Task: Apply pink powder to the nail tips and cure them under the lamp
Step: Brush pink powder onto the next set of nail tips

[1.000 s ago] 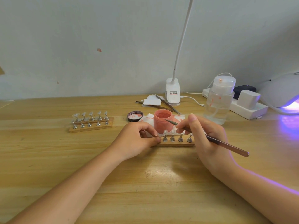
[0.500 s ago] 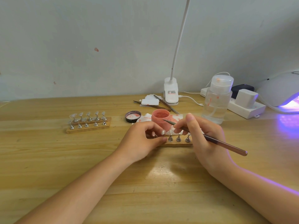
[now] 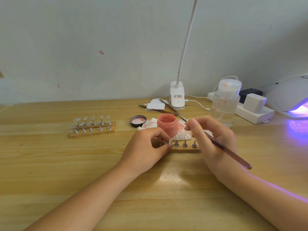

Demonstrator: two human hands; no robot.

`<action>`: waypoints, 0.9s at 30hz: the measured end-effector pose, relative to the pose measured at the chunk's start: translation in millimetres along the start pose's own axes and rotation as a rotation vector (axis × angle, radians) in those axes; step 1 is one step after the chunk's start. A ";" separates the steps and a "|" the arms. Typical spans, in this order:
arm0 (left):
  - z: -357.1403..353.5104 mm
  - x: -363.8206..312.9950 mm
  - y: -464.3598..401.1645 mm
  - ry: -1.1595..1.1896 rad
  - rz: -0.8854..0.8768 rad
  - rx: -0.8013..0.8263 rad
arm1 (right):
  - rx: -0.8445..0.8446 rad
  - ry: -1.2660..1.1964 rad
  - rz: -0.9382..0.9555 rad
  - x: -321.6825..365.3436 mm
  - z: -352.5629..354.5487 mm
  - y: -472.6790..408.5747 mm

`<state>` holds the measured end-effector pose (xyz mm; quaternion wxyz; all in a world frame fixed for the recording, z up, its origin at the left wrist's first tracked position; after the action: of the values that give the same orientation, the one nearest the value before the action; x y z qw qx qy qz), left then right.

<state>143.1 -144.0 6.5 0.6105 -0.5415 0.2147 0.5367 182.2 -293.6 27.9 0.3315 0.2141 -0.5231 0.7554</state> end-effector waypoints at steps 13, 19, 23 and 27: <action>15.1 -10.7 -2.1 0.160 -0.073 -0.169 | 0.018 -0.161 -0.118 -4.0 9.1 -27.9; 13.8 -12.9 -1.7 0.155 -0.167 -0.175 | 0.156 0.010 -0.143 -11.1 -5.0 -70.2; 14.9 -11.7 -2.5 0.151 -0.184 -0.187 | 0.236 0.273 -0.096 -14.8 -23.2 -86.8; 15.4 -9.3 -2.8 0.152 -0.177 -0.187 | 0.358 0.485 -0.084 -17.2 -43.1 -90.8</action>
<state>137.6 -133.7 20.6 0.5841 -0.6518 0.1607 0.4562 260.9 -237.1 59.6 0.4346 0.1040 -0.2782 0.8502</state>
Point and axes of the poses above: each hand's wrist, its own y-axis away from the middle knuckle, its own z-axis out of the back of the hand, x = y × z, the point moved 4 cm from there along -y, towards the middle knuckle, and after that the axes turned 15 degrees about y, right-handed, at the moved point
